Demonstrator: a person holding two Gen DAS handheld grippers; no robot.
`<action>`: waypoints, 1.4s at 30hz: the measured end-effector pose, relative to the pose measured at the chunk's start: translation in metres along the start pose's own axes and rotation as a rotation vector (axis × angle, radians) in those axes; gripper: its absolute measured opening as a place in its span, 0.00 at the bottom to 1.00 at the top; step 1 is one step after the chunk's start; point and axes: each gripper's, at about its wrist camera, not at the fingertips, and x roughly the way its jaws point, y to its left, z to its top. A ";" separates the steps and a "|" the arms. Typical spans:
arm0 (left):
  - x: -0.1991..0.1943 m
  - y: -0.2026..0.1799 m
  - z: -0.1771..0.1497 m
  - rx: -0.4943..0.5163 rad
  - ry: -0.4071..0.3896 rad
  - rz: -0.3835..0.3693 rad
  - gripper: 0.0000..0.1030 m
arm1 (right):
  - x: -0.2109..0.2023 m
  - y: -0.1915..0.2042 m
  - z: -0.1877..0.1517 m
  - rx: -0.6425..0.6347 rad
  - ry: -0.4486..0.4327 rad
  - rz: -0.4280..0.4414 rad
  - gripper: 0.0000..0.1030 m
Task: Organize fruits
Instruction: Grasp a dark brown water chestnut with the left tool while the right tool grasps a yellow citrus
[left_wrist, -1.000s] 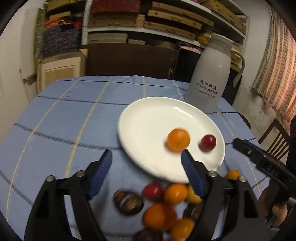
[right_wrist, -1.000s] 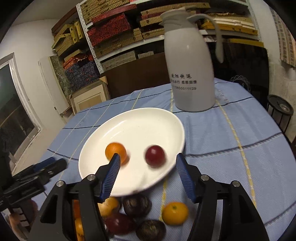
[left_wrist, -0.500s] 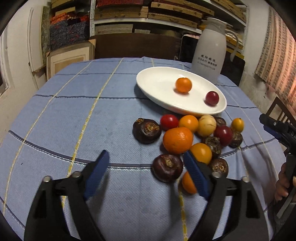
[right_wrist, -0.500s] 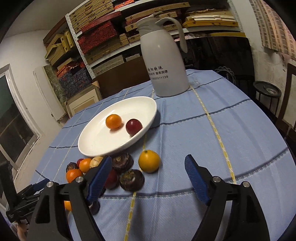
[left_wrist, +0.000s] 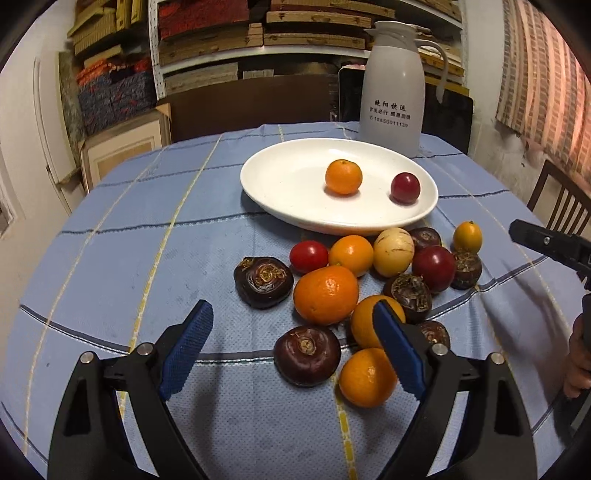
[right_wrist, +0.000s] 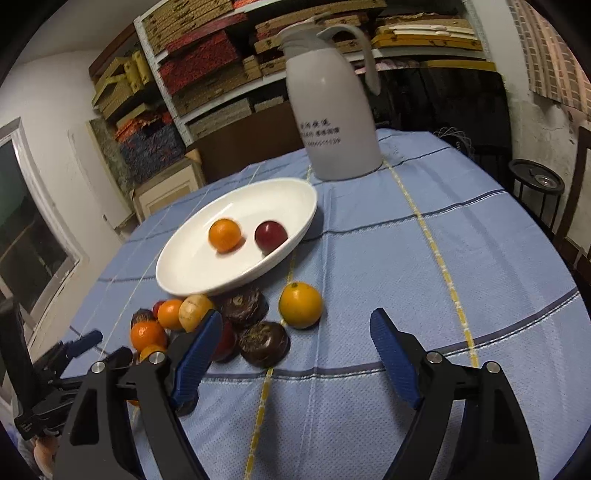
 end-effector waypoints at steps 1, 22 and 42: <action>-0.001 0.000 0.000 0.001 -0.002 0.002 0.83 | 0.001 0.002 -0.001 -0.010 0.009 0.003 0.79; 0.024 0.058 0.023 -0.173 0.054 -0.030 0.83 | 0.040 -0.008 0.025 0.066 0.151 -0.012 0.66; 0.054 0.092 0.022 -0.206 0.101 0.147 0.92 | 0.039 -0.005 0.019 -0.009 0.088 -0.053 0.69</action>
